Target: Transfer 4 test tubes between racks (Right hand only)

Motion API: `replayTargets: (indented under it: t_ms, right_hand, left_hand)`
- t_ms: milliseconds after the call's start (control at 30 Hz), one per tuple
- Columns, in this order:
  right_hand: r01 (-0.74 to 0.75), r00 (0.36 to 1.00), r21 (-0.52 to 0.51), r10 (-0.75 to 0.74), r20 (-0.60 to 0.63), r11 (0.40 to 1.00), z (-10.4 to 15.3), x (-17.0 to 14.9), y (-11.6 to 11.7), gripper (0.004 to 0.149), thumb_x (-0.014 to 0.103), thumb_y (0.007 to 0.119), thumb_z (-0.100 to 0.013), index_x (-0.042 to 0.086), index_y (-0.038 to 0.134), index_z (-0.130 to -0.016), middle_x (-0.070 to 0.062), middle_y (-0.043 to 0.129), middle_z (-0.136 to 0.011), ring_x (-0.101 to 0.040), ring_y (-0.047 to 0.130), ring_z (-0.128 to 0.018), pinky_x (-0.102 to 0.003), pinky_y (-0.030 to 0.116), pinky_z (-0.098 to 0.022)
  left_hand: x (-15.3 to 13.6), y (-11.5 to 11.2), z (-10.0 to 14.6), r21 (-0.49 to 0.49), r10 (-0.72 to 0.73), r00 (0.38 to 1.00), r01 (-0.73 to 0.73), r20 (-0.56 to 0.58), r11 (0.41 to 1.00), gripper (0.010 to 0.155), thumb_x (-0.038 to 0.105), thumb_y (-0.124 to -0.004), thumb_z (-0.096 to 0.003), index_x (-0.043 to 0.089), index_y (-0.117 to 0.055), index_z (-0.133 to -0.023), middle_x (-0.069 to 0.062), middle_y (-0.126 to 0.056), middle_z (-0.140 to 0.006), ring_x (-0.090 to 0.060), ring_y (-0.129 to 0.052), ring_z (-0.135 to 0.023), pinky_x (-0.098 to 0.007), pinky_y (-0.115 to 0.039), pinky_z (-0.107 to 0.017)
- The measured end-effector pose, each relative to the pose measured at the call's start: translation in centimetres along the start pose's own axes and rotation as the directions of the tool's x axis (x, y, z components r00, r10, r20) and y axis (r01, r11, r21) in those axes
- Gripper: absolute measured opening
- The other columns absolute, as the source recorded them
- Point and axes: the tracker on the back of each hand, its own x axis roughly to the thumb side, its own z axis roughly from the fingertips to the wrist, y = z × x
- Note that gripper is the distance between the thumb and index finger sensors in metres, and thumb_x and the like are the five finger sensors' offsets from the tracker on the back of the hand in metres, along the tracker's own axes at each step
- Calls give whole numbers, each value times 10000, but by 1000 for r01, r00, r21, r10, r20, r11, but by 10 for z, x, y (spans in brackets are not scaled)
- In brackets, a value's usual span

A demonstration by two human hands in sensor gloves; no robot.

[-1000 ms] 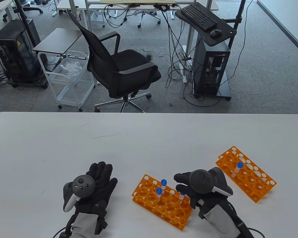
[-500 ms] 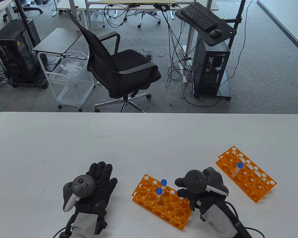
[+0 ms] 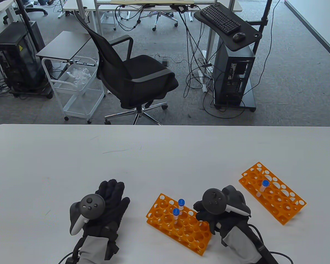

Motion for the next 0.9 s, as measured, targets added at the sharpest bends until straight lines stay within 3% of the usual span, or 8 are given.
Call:
replayTargets:
  t_ms: [900]
  right_hand:
    - [64, 997, -183, -54, 57, 981, 13, -1, -25, 462, 335, 837, -445, 118, 876, -851, -152, 998, -733, -407, 939, -629, -641, 651, -563]
  left_hand:
    - [1, 0, 1, 1, 1, 1000, -1, 1, 1000, 673, 647, -501, -585, 416, -214, -1148, 108, -56, -1206, -129, 125, -1084, -409, 51, -802]
